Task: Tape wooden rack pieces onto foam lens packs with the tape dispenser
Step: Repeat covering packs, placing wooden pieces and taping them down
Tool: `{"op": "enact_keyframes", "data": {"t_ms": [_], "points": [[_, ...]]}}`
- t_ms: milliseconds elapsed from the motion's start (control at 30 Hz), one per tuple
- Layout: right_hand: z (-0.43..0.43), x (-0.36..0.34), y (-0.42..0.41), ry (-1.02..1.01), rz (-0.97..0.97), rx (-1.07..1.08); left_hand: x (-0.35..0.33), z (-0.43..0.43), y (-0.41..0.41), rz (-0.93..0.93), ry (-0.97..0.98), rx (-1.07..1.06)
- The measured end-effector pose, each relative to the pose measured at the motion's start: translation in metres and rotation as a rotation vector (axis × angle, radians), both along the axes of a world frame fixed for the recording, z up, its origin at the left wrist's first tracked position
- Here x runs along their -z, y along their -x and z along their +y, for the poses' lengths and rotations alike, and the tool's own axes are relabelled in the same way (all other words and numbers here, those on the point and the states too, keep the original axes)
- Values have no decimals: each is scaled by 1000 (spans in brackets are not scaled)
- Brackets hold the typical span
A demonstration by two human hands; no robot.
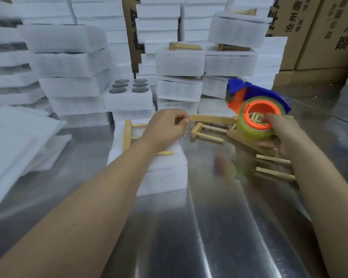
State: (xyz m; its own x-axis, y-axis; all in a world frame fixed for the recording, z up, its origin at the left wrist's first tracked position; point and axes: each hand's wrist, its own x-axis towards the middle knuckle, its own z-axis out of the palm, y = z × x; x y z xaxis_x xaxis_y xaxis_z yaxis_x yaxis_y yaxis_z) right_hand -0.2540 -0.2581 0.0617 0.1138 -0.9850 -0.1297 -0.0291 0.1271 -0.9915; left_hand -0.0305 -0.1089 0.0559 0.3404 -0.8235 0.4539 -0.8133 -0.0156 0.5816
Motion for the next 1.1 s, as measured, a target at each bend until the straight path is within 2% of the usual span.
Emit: {"op": "enact_keyframes", "data": {"t_ms": [133,267,333,400,433,467,500,533,600,667,733,867,1100], "points": [[3,9,-3,-30,135,-132,-1,1,0,11,1,11],[5,8,-10,-5,140,-182,-1,3,0,5,19,34],[8,8,-10,149,321,-104,-1,4,1,-3,27,40],[13,7,-12,501,626,80,-1,4,1,-7,30,36],[21,6,-17,648,594,139,0,4,1,-2,26,33],[32,5,-25,723,487,107,0,4,0,11,18,30],[43,7,-36,701,328,-8,0,3,0,28,7,30],[56,11,-50,611,201,-165,0,3,1,45,-3,31],[82,26,-78,400,88,-437,0,2,1,71,-10,35],[97,42,-97,275,-18,-521,0,1,0,80,-7,40],[101,49,-104,224,-141,-486,0,1,-1,90,-3,50],[92,43,-99,140,-228,-447,0,-1,-2,114,25,31],[89,37,-94,38,-256,-551,4,-7,-6,-1,-28,-43]]}}
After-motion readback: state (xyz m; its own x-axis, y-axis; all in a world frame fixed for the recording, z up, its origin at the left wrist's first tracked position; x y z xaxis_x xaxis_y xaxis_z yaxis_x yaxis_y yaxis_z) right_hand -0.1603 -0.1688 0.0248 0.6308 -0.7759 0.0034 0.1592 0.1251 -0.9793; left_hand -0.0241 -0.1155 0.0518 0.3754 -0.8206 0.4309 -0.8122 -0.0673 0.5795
